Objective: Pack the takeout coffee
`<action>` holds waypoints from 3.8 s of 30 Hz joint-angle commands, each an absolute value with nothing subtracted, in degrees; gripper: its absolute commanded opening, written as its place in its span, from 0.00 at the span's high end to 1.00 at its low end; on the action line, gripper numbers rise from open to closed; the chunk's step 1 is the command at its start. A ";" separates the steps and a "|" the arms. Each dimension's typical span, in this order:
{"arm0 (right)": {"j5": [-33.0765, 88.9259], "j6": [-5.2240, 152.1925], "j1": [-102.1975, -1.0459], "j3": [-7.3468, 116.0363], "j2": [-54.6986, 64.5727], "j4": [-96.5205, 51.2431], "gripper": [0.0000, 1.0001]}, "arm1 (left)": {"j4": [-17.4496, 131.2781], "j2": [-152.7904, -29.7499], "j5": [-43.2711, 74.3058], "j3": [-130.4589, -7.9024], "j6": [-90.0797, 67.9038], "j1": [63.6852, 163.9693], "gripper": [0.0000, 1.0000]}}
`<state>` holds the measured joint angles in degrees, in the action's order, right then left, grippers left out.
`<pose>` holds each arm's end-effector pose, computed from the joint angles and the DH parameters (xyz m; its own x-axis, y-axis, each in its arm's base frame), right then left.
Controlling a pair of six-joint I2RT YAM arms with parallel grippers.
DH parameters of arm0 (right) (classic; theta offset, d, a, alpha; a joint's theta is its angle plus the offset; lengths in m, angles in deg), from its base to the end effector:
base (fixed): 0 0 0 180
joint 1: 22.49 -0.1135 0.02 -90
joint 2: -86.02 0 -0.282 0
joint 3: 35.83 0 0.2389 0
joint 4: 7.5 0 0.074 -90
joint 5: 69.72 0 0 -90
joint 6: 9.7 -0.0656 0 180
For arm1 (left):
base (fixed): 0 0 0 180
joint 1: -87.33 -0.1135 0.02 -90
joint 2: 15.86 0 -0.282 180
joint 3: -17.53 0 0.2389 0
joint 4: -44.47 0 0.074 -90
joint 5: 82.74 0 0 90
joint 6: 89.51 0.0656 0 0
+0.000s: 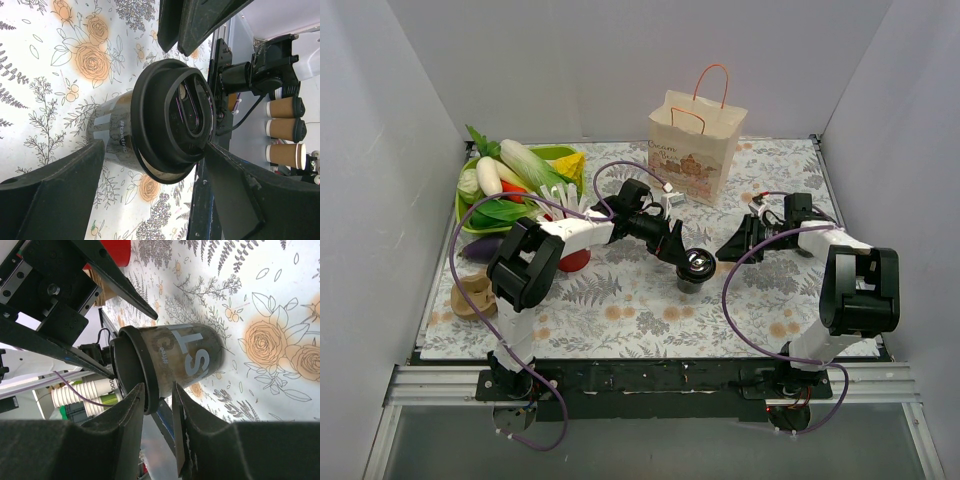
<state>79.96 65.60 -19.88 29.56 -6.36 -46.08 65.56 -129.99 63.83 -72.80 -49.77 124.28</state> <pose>0.2912 0.0434 0.1893 -0.9644 0.1722 -0.2006 -0.0919 0.4930 0.8652 0.3122 -0.3034 0.1967 -0.9786 0.2060 0.0000 0.0801 0.3805 -0.9213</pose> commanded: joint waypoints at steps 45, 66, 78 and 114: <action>66.16 77.66 -31.72 41.20 -6.97 -54.91 0.64 | 65.43 -124.76 60.17 -69.08 -46.80 124.07 0.13; 63.79 78.36 -33.57 42.17 -5.48 -55.44 0.64 | 66.40 -123.09 59.02 -69.26 -43.98 124.07 0.02; 59.75 78.80 -35.41 43.04 -4.86 -56.58 0.64 | 67.02 -121.07 57.35 -68.47 -43.45 123.98 0.02; 57.73 80.12 -40.25 45.16 -5.12 -56.85 0.63 | 63.76 -115.00 49.62 -58.89 -38.01 123.54 0.02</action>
